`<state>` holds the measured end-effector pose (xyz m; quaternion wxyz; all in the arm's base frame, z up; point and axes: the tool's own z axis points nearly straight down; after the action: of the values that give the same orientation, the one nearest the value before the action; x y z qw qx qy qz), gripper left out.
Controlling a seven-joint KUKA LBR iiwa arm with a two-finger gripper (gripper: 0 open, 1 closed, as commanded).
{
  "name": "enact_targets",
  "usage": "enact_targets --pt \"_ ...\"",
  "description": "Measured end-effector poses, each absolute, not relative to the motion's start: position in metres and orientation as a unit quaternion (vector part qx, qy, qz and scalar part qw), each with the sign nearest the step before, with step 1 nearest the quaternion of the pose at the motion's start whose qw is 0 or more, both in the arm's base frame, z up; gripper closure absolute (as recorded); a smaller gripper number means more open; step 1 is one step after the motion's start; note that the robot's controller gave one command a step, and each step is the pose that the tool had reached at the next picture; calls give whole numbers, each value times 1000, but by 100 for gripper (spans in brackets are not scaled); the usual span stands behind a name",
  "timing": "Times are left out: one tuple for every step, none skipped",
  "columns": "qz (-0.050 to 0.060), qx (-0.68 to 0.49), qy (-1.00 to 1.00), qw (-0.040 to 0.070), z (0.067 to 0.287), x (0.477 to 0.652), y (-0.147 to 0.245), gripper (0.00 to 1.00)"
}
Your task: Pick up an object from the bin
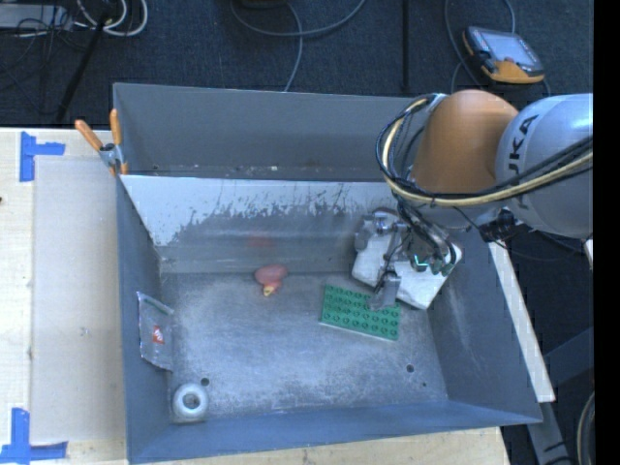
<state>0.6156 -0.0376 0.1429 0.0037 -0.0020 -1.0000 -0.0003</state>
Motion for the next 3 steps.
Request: enact_targets --pt "-11 -160 -987 9 80 580 -51 0" --pt "-1 -198 -980 1 70 547 -36 0" --pt "0 -95 -996 2 88 508 -26 0"
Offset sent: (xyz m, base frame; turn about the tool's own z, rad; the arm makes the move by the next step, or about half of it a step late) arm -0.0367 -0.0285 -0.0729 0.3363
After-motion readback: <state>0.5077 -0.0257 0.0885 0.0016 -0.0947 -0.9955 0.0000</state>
